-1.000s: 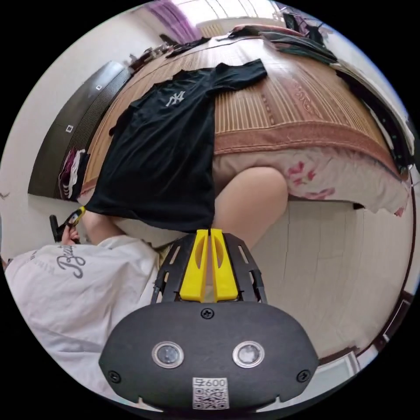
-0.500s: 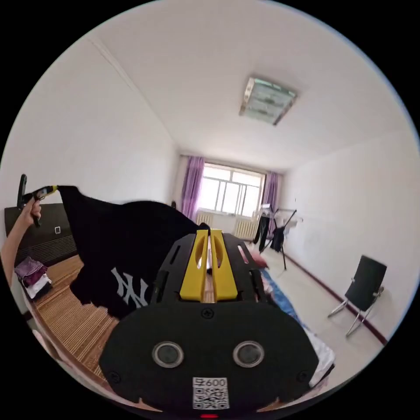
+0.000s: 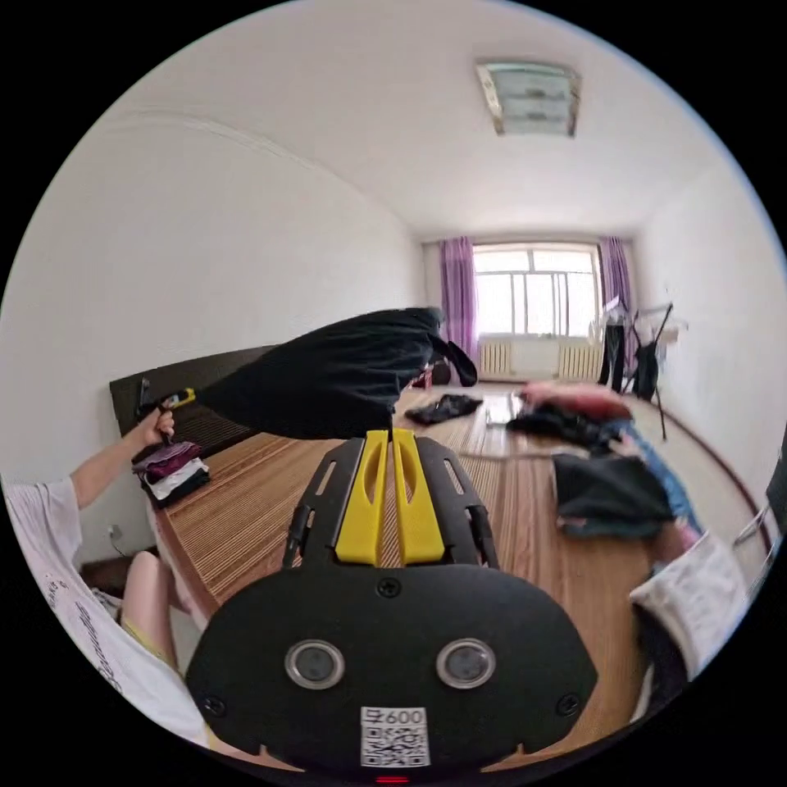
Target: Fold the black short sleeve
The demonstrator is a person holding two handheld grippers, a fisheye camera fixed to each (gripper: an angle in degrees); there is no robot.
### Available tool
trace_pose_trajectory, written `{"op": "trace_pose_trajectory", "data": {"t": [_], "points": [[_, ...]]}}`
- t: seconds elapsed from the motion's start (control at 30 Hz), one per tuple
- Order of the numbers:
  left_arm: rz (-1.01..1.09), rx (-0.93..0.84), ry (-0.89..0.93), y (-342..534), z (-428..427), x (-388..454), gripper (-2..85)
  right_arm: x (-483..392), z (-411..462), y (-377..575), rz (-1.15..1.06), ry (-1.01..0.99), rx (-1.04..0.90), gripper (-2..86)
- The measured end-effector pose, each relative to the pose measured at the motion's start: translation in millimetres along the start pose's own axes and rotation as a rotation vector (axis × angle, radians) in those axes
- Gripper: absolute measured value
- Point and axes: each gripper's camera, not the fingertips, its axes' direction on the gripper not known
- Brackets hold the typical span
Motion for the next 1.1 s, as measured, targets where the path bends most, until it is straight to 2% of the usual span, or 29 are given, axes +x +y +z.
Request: {"op": "trace_pose_trajectory", "data": {"t": [0.07,0.23,0.37,0.5,0.87,1.0,1.1], "points": [[-0.091,-0.111,-0.006,76.8,21.6,-42.3,0.7,36.8,41.8,68.6,0.125,-0.027,-0.156,-0.8],[-0.258,-0.319,-0.018,212.2,25.4,-102.9,0.7,67.4,87.0,169.3,0.263,-0.105,-0.494,-0.8],[-0.279,-0.436,-0.062,271.9,-9.6,-111.8,0.7,59.4,66.5,195.9,0.231,-0.121,-0.637,-0.8],[-0.284,-0.460,-0.057,295.7,-37.9,-108.1,0.7,43.8,37.3,185.6,0.159,-0.116,-0.691,-0.8],[-0.446,-0.464,0.065,301.8,-111.9,-145.8,0.9,82.3,-38.7,101.2,0.367,-0.214,-0.658,-0.8],[-0.445,-0.426,0.006,309.5,-135.6,-150.3,1.0,87.8,-30.5,95.6,0.439,-0.246,-0.732,-0.8],[-0.464,-0.499,-0.044,328.0,-128.6,-165.1,1.0,94.5,-18.3,101.8,0.544,-0.242,-0.766,-0.8]]}}
